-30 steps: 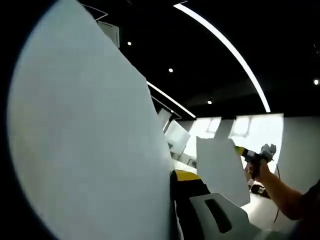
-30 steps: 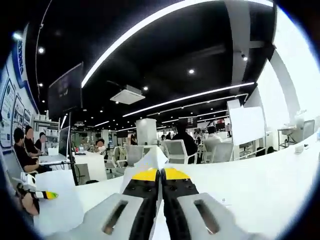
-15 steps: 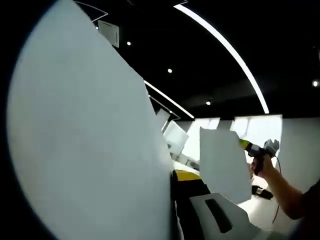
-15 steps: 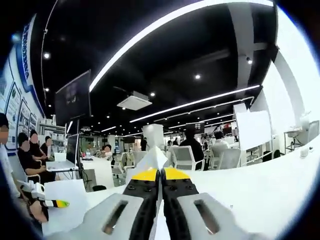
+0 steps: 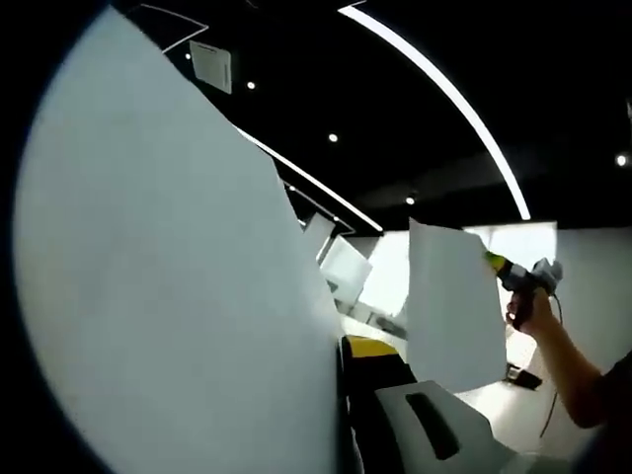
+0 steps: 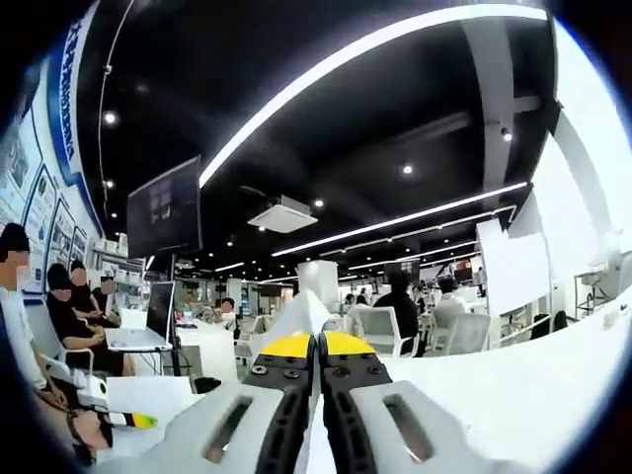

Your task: Organize the stack of printing papers by aligning and flattening the scattered papers on the table

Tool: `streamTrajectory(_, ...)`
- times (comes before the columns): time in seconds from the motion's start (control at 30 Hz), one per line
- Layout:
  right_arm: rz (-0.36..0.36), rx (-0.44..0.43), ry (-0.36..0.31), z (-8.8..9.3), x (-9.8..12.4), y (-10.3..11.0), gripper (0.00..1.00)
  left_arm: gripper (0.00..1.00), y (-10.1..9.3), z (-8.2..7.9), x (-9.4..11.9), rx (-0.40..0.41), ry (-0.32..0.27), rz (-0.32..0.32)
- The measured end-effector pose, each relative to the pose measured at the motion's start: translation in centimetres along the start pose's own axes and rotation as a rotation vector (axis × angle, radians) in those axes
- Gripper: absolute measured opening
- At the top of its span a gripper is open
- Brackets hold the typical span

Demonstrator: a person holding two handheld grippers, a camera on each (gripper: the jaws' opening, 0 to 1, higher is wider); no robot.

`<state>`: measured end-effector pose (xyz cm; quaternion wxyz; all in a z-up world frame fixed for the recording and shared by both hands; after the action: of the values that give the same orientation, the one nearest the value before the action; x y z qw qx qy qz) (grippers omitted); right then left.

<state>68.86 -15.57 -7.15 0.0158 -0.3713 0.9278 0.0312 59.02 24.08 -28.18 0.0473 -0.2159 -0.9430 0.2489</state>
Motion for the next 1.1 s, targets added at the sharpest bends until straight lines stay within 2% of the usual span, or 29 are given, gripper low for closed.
streamTrajectory(0.4, -0.020, -0.019, -0.055, -2.0, 1.5, -0.2, 0.00, 0.08, 0.0, 0.0, -0.1, -0.004, 0.004, 0.003)
streamTrajectory(0.67, -0.058, -0.042, -0.093, -2.8, 2.5, 0.8, 0.00, 0.08, 0.0, 0.1, -0.1, -0.002, 0.006, 0.005)
streamTrajectory(0.83, -0.071, -0.032, -0.090, -3.3, 2.7, 1.3, 0.00, 0.08, 0.0, 0.1, -0.1, -0.002, 0.006, 0.005)
streamTrajectory(1.1, -0.132, -0.079, -0.065, -3.6, 3.1, 1.4, 0.00, 0.08, -0.2, 0.2, -0.2, -0.012, 0.023, 0.012)
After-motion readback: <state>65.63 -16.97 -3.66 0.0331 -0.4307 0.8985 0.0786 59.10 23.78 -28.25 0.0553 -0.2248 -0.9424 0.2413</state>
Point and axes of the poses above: the point that each gripper's makers call its tool centre point, and the gripper's own axes: x roughly backward along the fingers, y roughly to its left, z roughly out of its underside, the point moved 10 cm from there along x, roughly backward along the fingers, and after that the axes turned 14 degrees about y, right-handed, at the moved point
